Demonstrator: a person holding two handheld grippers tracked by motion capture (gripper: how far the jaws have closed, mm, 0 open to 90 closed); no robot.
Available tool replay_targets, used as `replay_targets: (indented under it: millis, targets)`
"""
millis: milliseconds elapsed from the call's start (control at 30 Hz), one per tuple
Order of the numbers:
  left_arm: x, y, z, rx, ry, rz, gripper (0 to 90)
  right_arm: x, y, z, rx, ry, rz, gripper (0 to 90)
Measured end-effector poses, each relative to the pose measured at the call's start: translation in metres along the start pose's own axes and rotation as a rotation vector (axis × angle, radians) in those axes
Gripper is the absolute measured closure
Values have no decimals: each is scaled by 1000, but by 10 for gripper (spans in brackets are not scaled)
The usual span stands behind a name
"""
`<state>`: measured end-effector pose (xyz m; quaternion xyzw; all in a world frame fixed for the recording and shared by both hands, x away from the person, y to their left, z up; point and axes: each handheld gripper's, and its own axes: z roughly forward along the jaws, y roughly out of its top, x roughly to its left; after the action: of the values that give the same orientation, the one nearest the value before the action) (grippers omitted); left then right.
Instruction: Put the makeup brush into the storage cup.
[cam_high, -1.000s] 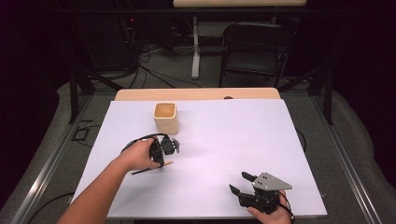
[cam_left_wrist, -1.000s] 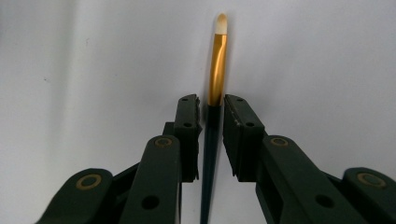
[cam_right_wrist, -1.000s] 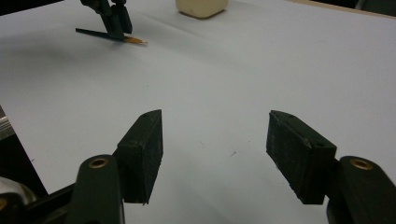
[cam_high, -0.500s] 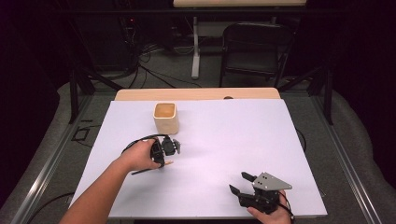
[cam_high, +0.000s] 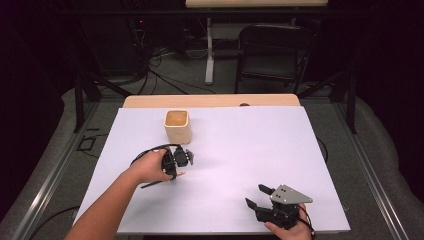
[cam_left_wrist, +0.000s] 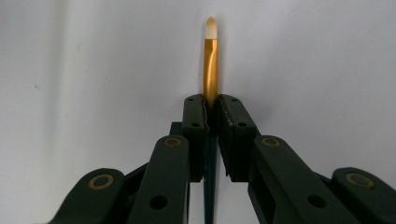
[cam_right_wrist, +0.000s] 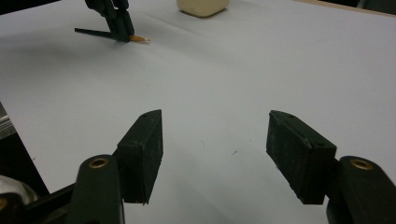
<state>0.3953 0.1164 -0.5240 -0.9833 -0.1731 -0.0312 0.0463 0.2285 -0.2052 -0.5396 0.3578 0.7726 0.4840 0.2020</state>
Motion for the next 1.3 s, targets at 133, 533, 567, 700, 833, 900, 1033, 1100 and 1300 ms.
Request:
replay_targets:
  millis: [133, 533, 567, 700, 833, 900, 1033, 1100, 1300]
  targets:
    - [1, 0, 0, -1, -5, -6, 828, 0, 0, 0, 3, 1, -1, 362]
    - [1, 0, 0, -2, -12, -8, 830, 0, 0, 0, 2, 1, -2, 362]
    - [1, -1, 0, -1, -13, -10, 830, 0, 0, 0, 2, 0, -1, 362]
    - [3, -2, -2, 9, -24, -10, 831, 0, 0, 0, 1, 0, 2, 362]
    - [4, -6, -8, -19, -22, -21, 831, 0, 0, 0, 3, -1, 0, 362]
    - [4, -8, -10, -35, -9, -25, 831, 0, 0, 0, 3, -1, 0, 362]
    - [4, -12, -16, -54, -9, -31, 831, 0, 0, 0, 3, -1, 0, 362]
    - [4, -14, -18, -66, -10, -35, 831, 0, 0, 0, 3, 0, -1, 362]
    - [-1, -17, -26, -109, -3, -18, 831, 0, 0, 0, 3, 0, 1, 362]
